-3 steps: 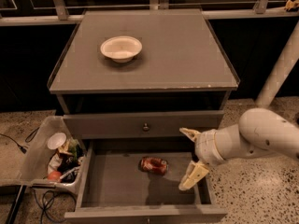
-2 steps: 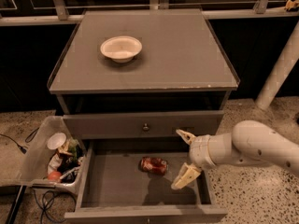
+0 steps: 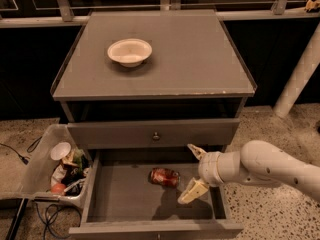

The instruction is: Pick coke can from middle drawer and place on counter

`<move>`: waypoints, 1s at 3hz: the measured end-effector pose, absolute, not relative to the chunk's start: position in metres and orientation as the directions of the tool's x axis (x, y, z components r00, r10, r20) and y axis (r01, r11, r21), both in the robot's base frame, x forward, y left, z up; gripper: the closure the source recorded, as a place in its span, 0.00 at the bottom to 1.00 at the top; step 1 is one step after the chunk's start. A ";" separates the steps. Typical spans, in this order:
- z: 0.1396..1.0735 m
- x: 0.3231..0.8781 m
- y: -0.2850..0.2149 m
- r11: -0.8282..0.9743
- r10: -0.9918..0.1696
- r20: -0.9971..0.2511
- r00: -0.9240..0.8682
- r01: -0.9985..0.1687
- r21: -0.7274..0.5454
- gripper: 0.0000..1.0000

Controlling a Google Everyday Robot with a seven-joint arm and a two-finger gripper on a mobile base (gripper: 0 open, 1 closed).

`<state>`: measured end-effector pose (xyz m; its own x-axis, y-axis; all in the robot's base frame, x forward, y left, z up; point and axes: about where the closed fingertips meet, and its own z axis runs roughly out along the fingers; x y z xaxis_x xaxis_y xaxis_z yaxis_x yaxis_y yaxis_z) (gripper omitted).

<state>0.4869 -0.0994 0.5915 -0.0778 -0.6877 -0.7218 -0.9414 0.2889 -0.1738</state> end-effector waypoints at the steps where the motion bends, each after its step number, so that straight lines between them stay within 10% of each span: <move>1: 0.577 0.490 -0.095 0.286 -0.708 -0.699 -0.101 -0.946 -0.153 0.00; 3: 0.494 0.521 -0.108 0.348 -0.720 -0.664 -0.200 -0.932 -0.097 0.00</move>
Offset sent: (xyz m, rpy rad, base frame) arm 0.0410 -0.0142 -0.1249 -0.1079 0.1748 -0.1010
